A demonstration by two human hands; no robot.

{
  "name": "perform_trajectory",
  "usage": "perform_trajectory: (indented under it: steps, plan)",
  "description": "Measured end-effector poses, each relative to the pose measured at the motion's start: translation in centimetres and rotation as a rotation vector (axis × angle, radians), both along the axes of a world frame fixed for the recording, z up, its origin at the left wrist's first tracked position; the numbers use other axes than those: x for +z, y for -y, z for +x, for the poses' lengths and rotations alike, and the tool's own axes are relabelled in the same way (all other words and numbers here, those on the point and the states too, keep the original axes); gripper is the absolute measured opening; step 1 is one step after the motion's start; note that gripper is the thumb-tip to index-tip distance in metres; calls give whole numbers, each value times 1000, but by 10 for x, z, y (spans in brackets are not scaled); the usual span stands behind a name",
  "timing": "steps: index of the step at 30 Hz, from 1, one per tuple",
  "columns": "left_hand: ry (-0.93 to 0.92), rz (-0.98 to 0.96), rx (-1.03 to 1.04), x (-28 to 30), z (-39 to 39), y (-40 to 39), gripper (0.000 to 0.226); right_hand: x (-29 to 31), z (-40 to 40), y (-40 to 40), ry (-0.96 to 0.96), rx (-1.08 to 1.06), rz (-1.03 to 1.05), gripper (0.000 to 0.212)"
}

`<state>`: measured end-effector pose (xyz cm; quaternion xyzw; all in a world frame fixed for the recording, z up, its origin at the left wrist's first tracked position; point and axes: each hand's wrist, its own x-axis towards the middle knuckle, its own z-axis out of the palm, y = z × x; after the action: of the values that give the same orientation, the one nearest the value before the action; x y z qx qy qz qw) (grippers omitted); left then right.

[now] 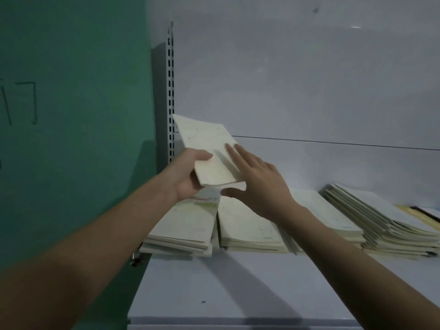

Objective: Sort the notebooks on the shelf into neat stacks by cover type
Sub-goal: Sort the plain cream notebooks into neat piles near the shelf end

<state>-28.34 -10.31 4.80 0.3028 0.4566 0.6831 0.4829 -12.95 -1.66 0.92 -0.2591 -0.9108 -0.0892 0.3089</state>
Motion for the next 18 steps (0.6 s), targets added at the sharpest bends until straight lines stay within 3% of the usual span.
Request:
perform_trajectory:
  steps: [2, 5, 7, 9, 14, 16, 18]
  plan:
    - [-41, -40, 70, -4, -11, -1, 39, -19, 4, -10, -32, -138, -231, 102]
    - [-100, -83, 127, -12, -23, -1, 52, -48, 11, -18, 222, -131, -539, 108]
    - [-136, -97, 196, -19, -25, -3, 64, -65, 11, -13, 415, -97, -644, 106]
    - [-140, -110, 230, -25, -27, -5, 72, -80, 11, -6, 493, -95, -594, 97]
    - [-141, -124, 193, -35, -38, 3, 56, -103, 39, 7, 458, -53, -127, 47]
    - [-143, -107, 201, -36, -38, 8, 52, -101, 60, 9, 372, 0, -251, 36]
    - [-134, -80, 221, -37, -36, 10, 57, -91, 76, 2, 105, -3, -562, 33]
